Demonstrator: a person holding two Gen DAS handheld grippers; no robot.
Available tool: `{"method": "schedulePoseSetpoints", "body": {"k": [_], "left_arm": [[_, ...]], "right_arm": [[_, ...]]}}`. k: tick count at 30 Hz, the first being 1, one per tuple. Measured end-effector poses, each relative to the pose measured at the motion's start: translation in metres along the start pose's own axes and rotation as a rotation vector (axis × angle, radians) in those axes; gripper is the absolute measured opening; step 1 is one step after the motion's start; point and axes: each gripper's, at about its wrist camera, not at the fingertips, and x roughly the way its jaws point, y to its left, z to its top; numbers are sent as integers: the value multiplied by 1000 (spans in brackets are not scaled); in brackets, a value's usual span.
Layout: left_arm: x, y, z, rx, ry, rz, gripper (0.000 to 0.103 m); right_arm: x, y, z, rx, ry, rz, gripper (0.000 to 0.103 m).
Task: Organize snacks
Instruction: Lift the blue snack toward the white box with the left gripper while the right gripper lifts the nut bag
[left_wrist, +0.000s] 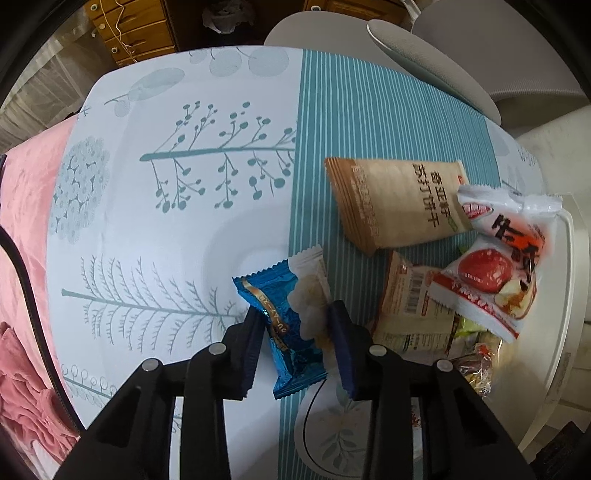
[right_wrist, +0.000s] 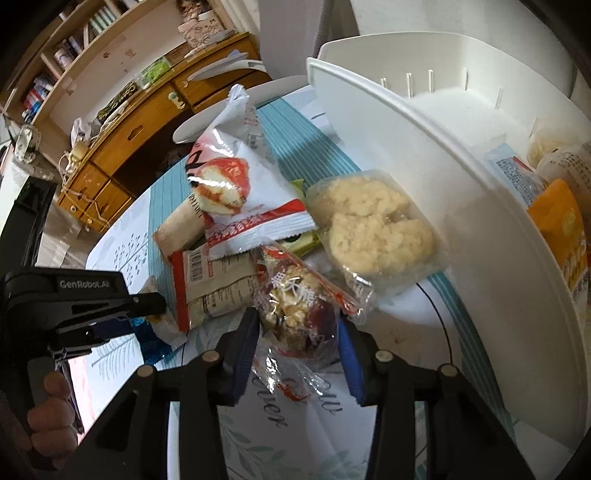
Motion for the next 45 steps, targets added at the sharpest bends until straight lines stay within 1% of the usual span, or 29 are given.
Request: {"method": "schedulePoseSetpoints", "body": {"k": [6,7,10,17,20,23,29,35,40,45], "left_arm": [[-6,4,-27,14,22,9,33],[-9,5,-32,13,21,4,32],[-20,10,-47,8,15,-22,32],[-57,16,-85,21,-30,-62,31],[-75,13,-104,34,-58,-98,31],[-93,13,-111,48,-92,-146,31],[-131,-1,-140,103,-154,-231,31],[-157,-25,-162,147,-199,-301,31],[-176,-44,-180,178,-247,-348,31],[-188,-60,-195,150,-295,-375,31]], "right_arm": [[-14,11,-11,-70,18,23,42],[-17,13,-13,-81,19,27,42],[-28,21,-20,-125,16,43,42],[-60,30,-36,-198,-7,58,42],[-79,30,-42,-212,-29,59,42],[-98,27,-47,-227,-59,53,42],[-136,17,-55,-246,-126,33,42],[-172,6,-59,-273,-177,26,42],[-191,-8,-59,-297,-192,21,42],[-203,-26,-53,-335,-182,26,42]]}}
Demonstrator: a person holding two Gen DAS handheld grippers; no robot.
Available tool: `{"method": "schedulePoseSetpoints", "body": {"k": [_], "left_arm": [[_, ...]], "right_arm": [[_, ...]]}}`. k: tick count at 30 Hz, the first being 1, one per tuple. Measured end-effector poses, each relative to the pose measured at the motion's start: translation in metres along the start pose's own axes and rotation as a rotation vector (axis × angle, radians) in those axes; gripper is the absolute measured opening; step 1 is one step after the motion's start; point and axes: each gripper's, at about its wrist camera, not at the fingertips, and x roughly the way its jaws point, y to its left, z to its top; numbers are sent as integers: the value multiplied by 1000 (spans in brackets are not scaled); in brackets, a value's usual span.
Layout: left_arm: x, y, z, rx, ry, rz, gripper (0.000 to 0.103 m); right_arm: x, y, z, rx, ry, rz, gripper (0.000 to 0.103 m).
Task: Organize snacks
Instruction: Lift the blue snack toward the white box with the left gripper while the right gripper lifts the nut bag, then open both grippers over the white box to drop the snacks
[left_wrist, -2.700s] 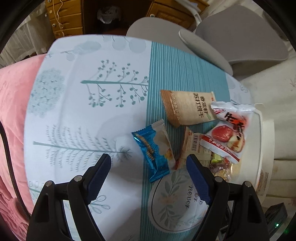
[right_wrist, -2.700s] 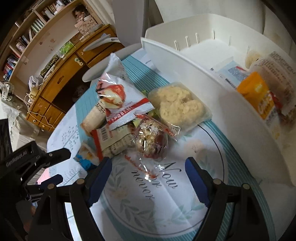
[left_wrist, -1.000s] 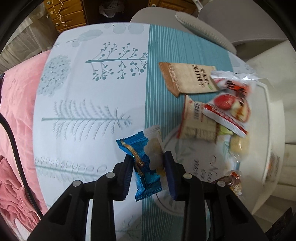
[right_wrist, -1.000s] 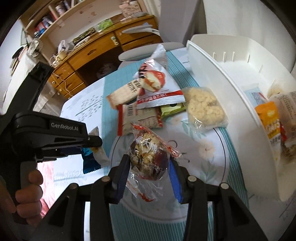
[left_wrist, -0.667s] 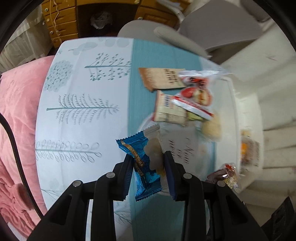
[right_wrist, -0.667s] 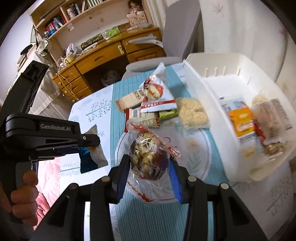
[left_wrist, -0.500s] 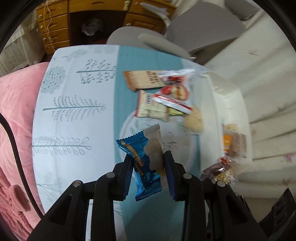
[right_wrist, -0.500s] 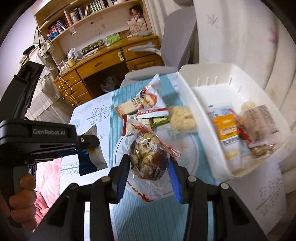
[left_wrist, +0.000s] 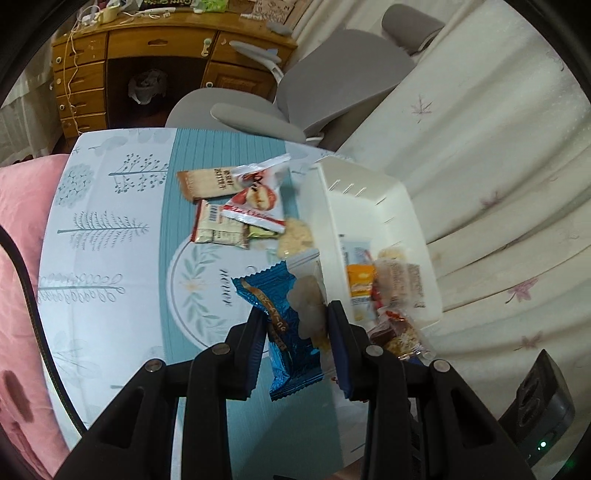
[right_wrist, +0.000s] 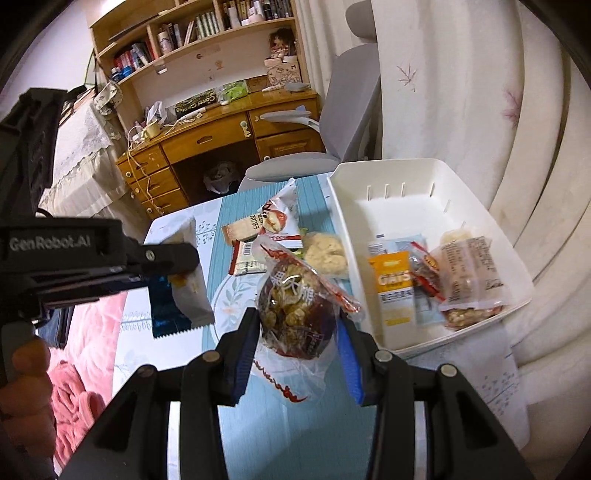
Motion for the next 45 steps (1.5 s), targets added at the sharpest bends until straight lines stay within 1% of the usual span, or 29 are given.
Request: {"method": "schedulePoseSetpoints", "body": {"k": [4,7,11,16,24,34,36,37,38,40,42,45], "left_arm": [[0,-17,-11,-14,-32,-5,31],[4,-31,-22,-27,-39,-4,31],[12,-55,-36,-34,-57,-18,31],[26,-86,-46,-31,-82,-36,31],[48,-124,-47,-38,-114,-49,31],[71,-158,-37,-26,-138,-36,32],[75,-159,-36,-28,-130,-23,39],[76,-158,-36,-31,-129,-16,49],[76,-157,-37,-38,-129,-9,55],[76,-153,-37,-49,-127,-5,59],[77,-148,-37,-61,-118,9,64],[75,-137,-38,-85,-106,28,70]], "right_arm": [[-9,-17,0,-30,9,14,42],[-15,-30,1,-68,11,24,42],[-22,-51,1,-114,25,39,42],[-26,-79,2,-156,40,46,42],[-29,-123,14,-202,33,37,42],[-21,-160,31,-229,22,16,42],[-19,-165,33,-221,27,13,42],[-18,-167,34,-215,32,11,42],[-16,-169,34,-206,38,9,43],[-11,-173,35,-185,56,17,43],[-9,-175,35,-167,61,18,48],[-7,-174,34,-152,65,18,52]]}}
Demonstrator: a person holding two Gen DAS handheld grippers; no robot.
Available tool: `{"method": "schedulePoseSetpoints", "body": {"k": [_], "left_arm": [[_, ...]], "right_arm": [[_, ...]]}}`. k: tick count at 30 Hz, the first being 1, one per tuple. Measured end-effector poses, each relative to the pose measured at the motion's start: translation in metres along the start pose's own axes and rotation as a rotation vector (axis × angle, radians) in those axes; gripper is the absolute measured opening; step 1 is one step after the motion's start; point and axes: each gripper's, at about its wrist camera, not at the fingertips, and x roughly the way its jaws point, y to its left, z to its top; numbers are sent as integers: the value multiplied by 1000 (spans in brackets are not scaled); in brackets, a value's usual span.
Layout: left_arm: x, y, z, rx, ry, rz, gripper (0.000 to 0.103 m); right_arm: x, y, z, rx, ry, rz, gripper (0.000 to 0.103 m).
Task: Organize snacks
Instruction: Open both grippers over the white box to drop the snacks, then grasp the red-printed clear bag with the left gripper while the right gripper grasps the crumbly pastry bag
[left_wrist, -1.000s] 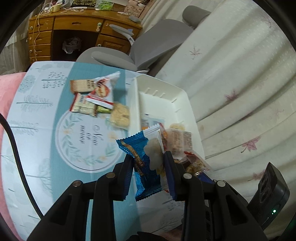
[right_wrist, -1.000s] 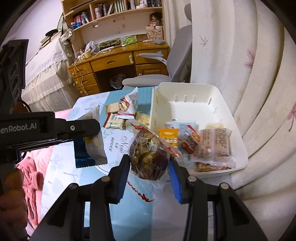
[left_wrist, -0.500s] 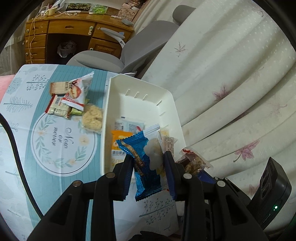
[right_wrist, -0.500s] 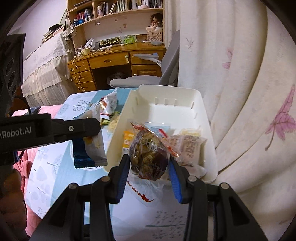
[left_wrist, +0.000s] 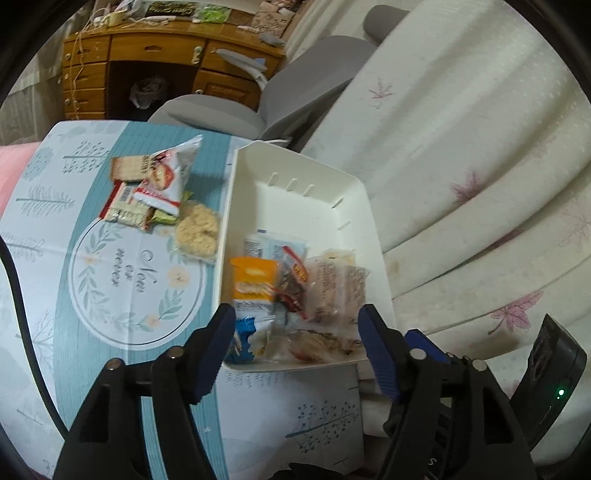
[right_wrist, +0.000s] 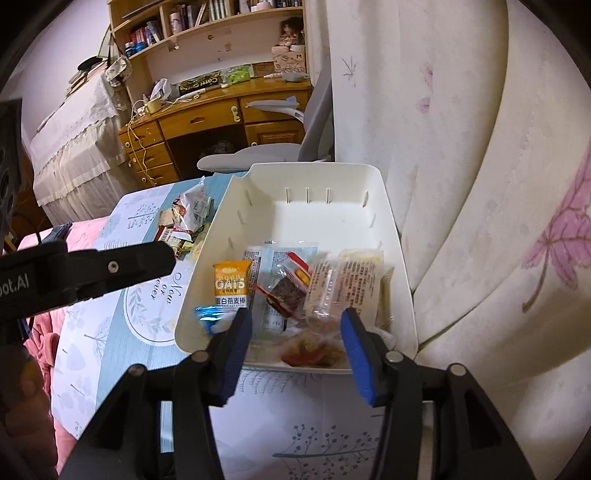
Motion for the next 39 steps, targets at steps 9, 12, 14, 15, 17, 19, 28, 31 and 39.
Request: {"method": "schedulePoseSetpoints", "body": {"k": [9,12,14,15,17,19,28,31,39], "left_arm": [[-19,39,0,-5,33,61,75],[-29,53,1,4,39,75,75],[-36,64,2,10,41,93,75],[-41,72,2,14,41,105,75],[-50,86,3,23,41,120,75],[-57,98,4,33,41,129,75],[-79,155,12,90,82,131,76],[-84,169,18,127,99,127,81],[-81,196,45,192,138,126,81]], "right_arm": [[4,25,-4,53,36,13,53],[6,38,-5,78,45,17,53],[7,48,-5,92,50,20,53],[7,53,-5,99,52,22,53],[8,65,-7,113,55,25,53],[8,78,-10,129,58,27,53],[12,122,-23,297,63,40,55],[16,130,-27,400,75,43,60],[35,136,-35,726,171,78,66]]}}
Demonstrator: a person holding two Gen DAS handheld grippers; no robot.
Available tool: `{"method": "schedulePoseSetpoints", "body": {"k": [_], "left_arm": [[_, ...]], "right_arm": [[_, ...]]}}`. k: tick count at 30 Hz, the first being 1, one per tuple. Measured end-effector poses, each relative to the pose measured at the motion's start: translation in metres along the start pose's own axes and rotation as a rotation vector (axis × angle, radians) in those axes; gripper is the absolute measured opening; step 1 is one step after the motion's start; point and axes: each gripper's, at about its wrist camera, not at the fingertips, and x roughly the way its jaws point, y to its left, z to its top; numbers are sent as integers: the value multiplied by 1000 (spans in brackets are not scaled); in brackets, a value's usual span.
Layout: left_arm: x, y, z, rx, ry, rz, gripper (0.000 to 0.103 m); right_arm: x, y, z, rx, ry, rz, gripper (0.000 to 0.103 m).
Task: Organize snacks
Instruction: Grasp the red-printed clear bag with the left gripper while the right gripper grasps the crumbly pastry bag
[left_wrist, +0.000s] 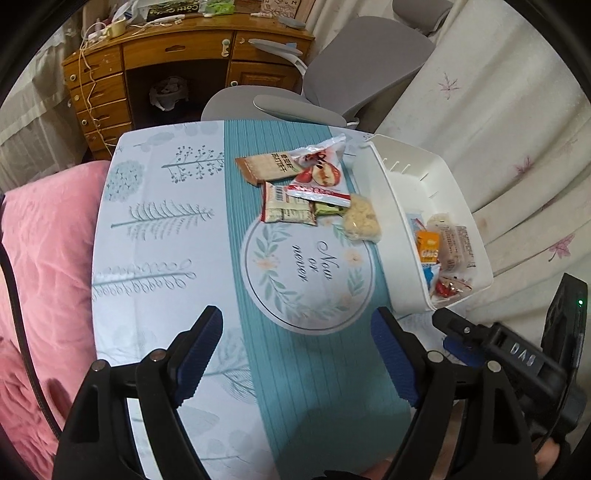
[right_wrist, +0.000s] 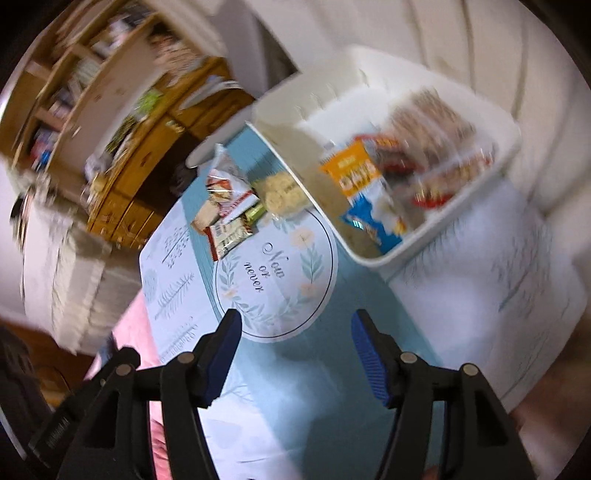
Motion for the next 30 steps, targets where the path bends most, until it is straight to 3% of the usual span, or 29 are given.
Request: {"method": "schedulePoseSetpoints", "body": {"k": [3,7,11,21,30], "left_arm": [[4,5,14,29,11,-6,83],[7,5,35,81,4,-17,86],[14,3,58,120,-11,-18,88],[58,-9,123,206,-17,-38,90],[130,-9,156,191,54,-99,90]], "right_arm": [[10,-3,3,145,50,16,74],[19,-2,11,268,81,30,76],[32,0,25,435,104,83,87],[73,18,66,698,61,105,89],[119,16,90,857,20,76,89]]}}
